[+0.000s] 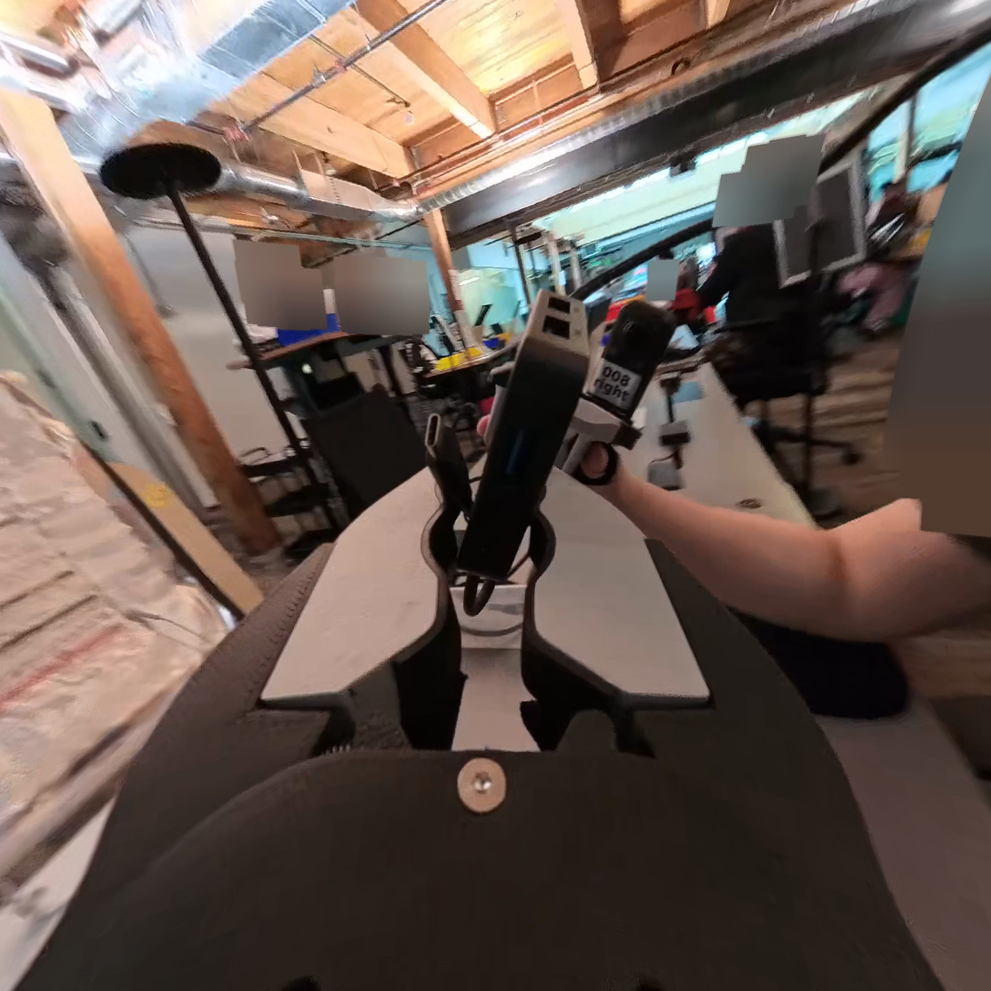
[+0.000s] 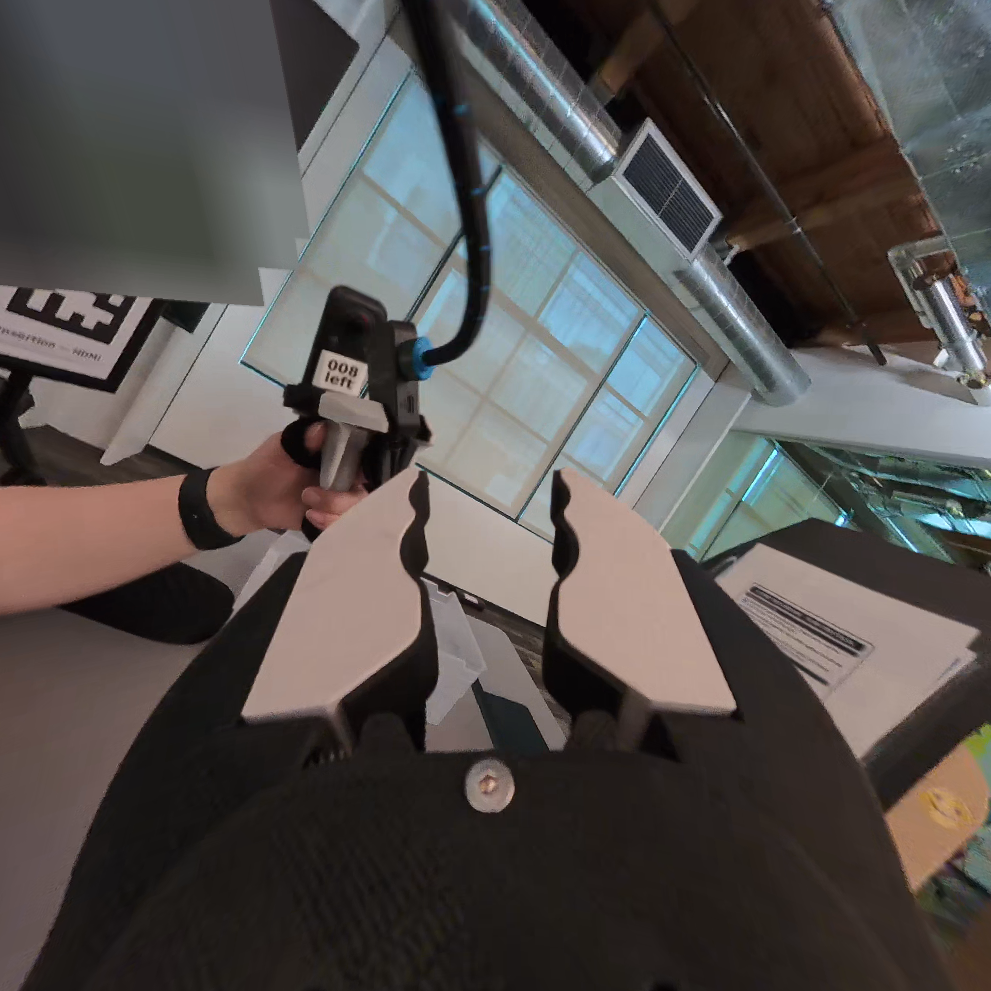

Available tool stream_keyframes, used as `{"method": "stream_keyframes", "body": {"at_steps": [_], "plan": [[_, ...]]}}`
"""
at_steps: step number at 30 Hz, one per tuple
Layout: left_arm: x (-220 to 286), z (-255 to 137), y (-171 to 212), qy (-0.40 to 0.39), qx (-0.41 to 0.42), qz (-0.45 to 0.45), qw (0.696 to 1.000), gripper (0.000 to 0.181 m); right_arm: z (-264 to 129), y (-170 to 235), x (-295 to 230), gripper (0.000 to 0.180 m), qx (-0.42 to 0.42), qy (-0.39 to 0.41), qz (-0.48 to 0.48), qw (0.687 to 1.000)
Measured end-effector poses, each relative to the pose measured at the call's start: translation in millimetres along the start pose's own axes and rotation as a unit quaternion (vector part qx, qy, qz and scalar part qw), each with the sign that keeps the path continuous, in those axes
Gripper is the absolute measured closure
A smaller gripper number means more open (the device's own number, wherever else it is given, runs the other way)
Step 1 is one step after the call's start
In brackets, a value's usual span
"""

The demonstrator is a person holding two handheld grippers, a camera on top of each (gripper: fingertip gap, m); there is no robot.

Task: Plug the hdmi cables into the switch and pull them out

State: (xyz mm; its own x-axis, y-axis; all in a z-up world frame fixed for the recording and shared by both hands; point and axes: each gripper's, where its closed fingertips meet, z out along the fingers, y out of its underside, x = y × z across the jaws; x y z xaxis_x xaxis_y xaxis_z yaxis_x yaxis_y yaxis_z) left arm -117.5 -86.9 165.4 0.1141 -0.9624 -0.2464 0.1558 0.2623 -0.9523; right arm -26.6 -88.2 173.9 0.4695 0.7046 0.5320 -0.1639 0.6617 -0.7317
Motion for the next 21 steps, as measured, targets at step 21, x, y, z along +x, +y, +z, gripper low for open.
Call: {"method": "stream_keyframes", "body": {"at_steps": [21], "plan": [[-27, 5, 61, -0.059, -0.161, -0.150, 0.974, 0.162, 25, 4, -30, 0.143, -0.232, 0.006, -0.256, 0.938]]}}
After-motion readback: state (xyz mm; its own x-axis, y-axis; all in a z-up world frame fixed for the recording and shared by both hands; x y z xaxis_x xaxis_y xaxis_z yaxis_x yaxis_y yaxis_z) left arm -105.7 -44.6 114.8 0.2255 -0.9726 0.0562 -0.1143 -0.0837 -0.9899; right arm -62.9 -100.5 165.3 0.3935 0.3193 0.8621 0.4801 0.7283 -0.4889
